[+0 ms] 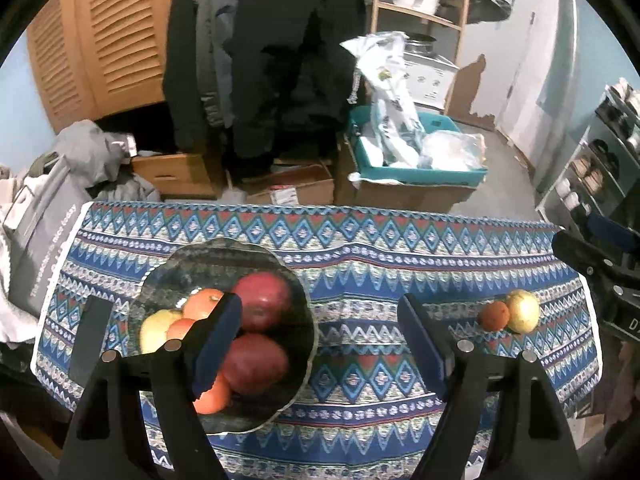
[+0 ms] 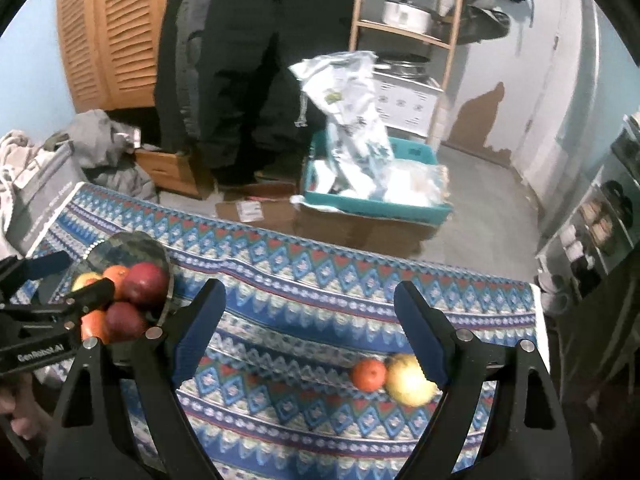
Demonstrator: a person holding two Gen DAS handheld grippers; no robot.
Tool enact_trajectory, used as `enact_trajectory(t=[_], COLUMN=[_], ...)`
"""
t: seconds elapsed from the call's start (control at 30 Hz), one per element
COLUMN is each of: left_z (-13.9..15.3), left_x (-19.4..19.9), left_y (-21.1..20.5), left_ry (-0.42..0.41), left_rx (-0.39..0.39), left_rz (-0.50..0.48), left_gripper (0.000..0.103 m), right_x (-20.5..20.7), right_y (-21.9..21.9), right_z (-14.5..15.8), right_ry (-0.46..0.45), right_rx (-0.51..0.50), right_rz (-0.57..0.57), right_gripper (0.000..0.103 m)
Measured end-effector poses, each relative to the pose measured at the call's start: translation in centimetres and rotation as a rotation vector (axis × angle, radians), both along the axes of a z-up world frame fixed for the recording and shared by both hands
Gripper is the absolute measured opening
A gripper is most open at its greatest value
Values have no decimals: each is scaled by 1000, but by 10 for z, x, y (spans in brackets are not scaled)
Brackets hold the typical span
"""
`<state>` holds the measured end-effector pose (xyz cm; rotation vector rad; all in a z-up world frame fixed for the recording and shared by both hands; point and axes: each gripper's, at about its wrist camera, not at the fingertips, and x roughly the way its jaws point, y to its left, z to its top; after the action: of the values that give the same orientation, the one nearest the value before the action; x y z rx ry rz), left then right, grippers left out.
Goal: Organize fruits
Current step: 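Move both tools from the plate toward the small orange and yellow pear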
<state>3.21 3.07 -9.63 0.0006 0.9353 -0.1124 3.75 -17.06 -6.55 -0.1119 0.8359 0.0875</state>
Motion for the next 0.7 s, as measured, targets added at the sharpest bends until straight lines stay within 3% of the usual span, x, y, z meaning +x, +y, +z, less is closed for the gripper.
enact_trajectory(t=[0.47,0.7], left_z=[-13,-31], left_x=[-1,0], left_y=[-67,-103], left_ry=[32,38], left_rx=[30,88], left_rz=[-130,-193], left_gripper=[81,81], right_x=[-18,-23], right_y=[-81,-114], right_z=[-22,-43], right_ry=[44,80], right_rx=[10,45], right_rz=[-127,-174], right_gripper=[86,86])
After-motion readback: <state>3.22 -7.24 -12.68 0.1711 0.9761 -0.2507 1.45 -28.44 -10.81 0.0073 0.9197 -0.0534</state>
